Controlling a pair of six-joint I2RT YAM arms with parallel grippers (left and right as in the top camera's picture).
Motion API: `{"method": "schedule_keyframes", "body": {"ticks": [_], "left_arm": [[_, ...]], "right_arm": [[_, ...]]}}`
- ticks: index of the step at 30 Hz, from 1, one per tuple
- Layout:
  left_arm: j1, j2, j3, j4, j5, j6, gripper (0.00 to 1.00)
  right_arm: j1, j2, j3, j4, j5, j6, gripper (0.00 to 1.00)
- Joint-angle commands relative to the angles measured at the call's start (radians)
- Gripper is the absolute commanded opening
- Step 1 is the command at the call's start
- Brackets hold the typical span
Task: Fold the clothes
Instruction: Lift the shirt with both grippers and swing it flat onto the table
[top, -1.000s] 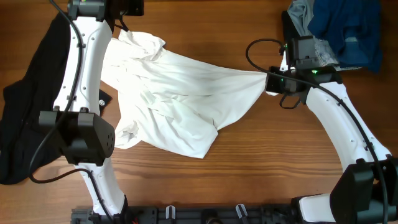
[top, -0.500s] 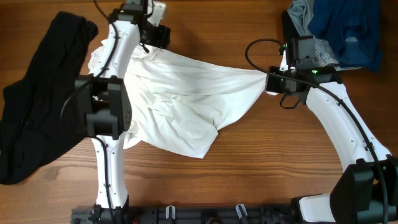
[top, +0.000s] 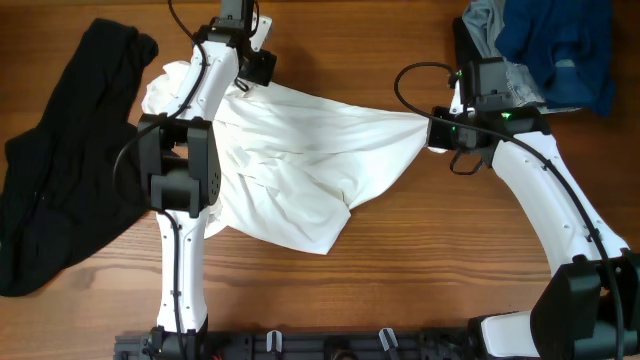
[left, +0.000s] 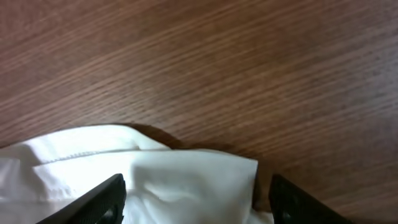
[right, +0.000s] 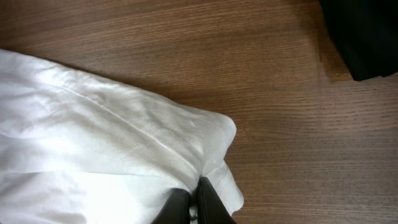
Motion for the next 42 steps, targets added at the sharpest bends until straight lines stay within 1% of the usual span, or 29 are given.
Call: {"method": "schedule_keyframes", "body": {"ticks": [1, 5, 6, 7, 8, 9, 10, 12, 17, 20, 22, 25, 29, 30, 35, 39, 42], "left_arm": [[0.005, 0.013, -0.001, 0.021, -0.024, -0.008, 0.72], [0.002, 0.040, -0.001, 0.007, -0.023, -0.016, 0.64], [0.002, 0.048, -0.001, 0.000, -0.021, -0.016, 0.61], [0.002, 0.051, -0.001, -0.010, -0.014, -0.016, 0.55], [0.002, 0.055, -0.001, -0.015, -0.013, -0.022, 0.43], [0.002, 0.055, -0.001, -0.013, -0.017, -0.039, 0.27], [0.003, 0.055, -0.001, -0.010, -0.018, -0.044, 0.17], [0.004, 0.054, 0.001, 0.006, -0.066, -0.107, 0.04], [0.010, -0.017, 0.003, 0.018, -0.122, -0.199, 0.04], [0.031, -0.138, 0.014, 0.024, -0.122, -0.243, 0.04], [0.048, -0.234, 0.020, 0.024, -0.121, -0.269, 0.04], [0.079, -0.460, 0.020, 0.005, -0.122, -0.275, 0.04], [0.101, -0.703, 0.020, -0.032, -0.122, -0.275, 0.04], [0.104, -0.791, 0.020, -0.047, -0.123, -0.274, 0.04], [0.104, -1.076, 0.020, -0.079, -0.185, -0.266, 0.04], [0.104, -1.260, 0.020, -0.113, -0.185, -0.243, 0.04], [0.104, -1.385, 0.020, -0.123, -0.185, -0.243, 0.04]], "right_arm": [[-0.003, 0.009, 0.018, 0.006, -0.008, -0.005, 0.04], [-0.003, 0.009, 0.018, 0.010, -0.008, -0.005, 0.04], [-0.003, 0.009, 0.018, 0.010, -0.008, -0.005, 0.04], [-0.003, 0.009, 0.018, 0.010, -0.008, -0.005, 0.04], [-0.003, 0.009, 0.018, 0.012, -0.008, -0.005, 0.04], [-0.003, 0.009, 0.018, 0.016, -0.008, -0.005, 0.04], [-0.003, 0.009, 0.018, 0.018, -0.008, -0.005, 0.04], [-0.003, 0.009, 0.018, 0.037, -0.008, -0.024, 0.04], [-0.003, 0.008, 0.019, 0.111, 0.010, -0.040, 0.04], [-0.005, 0.008, 0.039, 0.124, 0.010, -0.058, 0.04], [-0.008, 0.003, 0.084, 0.108, 0.010, -0.074, 0.04], [-0.028, -0.014, 0.254, 0.008, 0.022, -0.119, 0.04], [-0.067, -0.029, 0.462, -0.162, 0.021, -0.162, 0.04], [-0.080, -0.043, 0.535, -0.224, 0.017, -0.167, 0.04], [-0.108, -0.153, 0.767, -0.410, -0.009, -0.208, 0.04], [-0.126, -0.278, 0.873, -0.487, 0.007, -0.214, 0.04], [-0.130, -0.401, 0.898, -0.519, 0.095, -0.211, 0.04]]}}
